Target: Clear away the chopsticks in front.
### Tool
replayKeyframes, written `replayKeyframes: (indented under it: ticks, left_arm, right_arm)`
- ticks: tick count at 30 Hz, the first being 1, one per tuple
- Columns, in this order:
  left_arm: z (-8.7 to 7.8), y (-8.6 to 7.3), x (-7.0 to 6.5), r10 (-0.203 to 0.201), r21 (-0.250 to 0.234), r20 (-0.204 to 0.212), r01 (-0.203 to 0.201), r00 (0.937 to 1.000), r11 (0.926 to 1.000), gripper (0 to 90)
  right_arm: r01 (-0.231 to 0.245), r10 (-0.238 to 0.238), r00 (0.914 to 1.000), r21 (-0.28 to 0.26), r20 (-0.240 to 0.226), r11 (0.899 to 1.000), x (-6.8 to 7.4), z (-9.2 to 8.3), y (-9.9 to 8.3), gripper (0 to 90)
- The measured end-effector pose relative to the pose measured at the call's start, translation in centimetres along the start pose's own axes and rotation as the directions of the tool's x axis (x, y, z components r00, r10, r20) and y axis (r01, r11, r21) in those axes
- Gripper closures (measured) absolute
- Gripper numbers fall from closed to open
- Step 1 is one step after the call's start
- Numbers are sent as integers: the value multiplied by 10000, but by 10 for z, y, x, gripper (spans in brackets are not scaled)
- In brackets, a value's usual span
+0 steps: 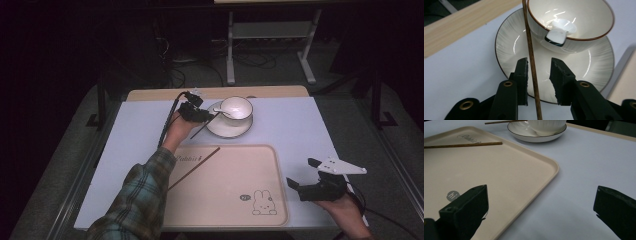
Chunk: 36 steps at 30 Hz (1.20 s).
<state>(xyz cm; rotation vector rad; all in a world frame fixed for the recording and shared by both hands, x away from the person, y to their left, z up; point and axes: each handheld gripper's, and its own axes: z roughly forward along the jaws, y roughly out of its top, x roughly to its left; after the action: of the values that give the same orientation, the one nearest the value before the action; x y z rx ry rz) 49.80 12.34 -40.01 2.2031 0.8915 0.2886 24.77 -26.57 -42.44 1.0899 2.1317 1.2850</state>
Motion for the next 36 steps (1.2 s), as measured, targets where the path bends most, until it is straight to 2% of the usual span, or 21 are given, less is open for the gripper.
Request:
replayKeyframes:
  ticks: [4,10,11,19,20,22,27,36]
  left_arm:
    - [13,-1,0,112,192,-76,-111,9999,9998,713]
    - [26,-4,1,-88,316,-52,90,9999,9995,755]
    - [28,-4,0,-8,396,-178,15,9998,9992,760]
    - [33,-5,0,-264,341,-420,278,9988,9990,829]
    - [33,-5,1,-268,360,-526,288,9983,9989,834]
    - [32,-5,2,-444,275,-500,458,9978,9986,841]
    - [27,-4,6,-592,57,-544,596,9968,9982,844]
    - [1,-9,15,-908,167,-664,921,9937,9956,845]
  right_arm:
    - [43,-43,10000,16,-30,10000,0,1,0,0]
    - [56,-56,10000,8,-39,10000,0,1,0,0]
    - [33,-33,10000,8,-44,10000,0,1,0,0]
    - [-50,50,10000,-33,-59,10000,-2,0,0,0]
    - [-54,53,10000,-34,-63,10000,-2,0,0,0]
    - [-44,44,10000,-20,-66,10000,-2,0,0,0]
    - [-34,34,10000,-20,-59,10000,-1,0,0,0]
    - [-21,21,10000,-32,-82,10000,-2,0,0,0]
